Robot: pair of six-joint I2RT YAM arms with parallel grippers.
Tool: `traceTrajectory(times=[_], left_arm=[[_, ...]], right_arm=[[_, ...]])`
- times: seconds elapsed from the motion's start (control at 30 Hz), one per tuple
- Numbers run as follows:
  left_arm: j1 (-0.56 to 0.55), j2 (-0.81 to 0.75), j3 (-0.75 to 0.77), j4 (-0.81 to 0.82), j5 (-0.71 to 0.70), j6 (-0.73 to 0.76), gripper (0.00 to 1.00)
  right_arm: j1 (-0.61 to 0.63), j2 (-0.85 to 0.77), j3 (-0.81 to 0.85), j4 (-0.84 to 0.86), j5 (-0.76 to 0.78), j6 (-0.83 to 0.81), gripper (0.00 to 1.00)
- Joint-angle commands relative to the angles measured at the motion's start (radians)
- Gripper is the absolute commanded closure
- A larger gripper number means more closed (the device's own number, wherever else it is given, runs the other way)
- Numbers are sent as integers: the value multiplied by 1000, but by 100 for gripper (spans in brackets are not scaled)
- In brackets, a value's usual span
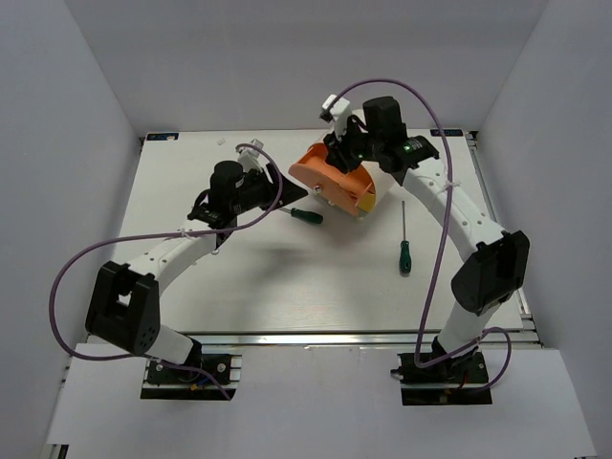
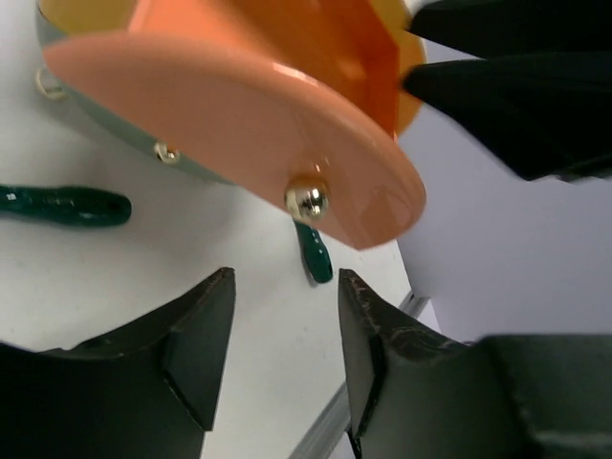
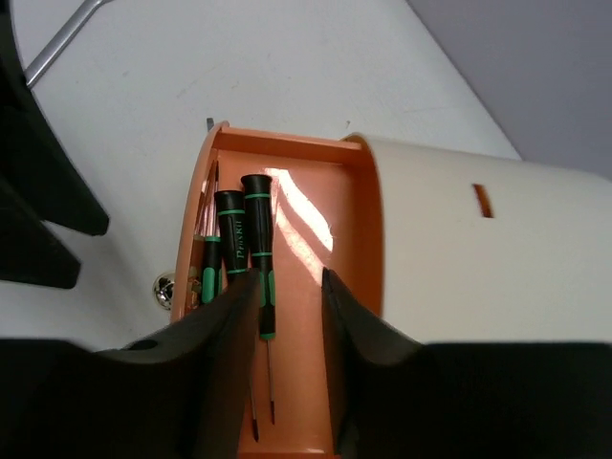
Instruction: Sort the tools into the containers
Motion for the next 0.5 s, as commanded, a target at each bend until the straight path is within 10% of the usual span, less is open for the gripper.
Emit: traceTrajectory(times=[0.0,0.13,0.27,0.47], left_arm=[[-3,41,74,8,-23,36,44],[-3,102,122,18,-1,38,48],[-6,145,157,38,26,35,47],[-6,205,214,34,52,42,47]], right_arm=[[-27,-105,84,71,-24,71,63],[-142,-107,96,176,-27,271,87],[-283,-20,156,176,-116,426,44],[-430,146,233,197,-268,542,28]])
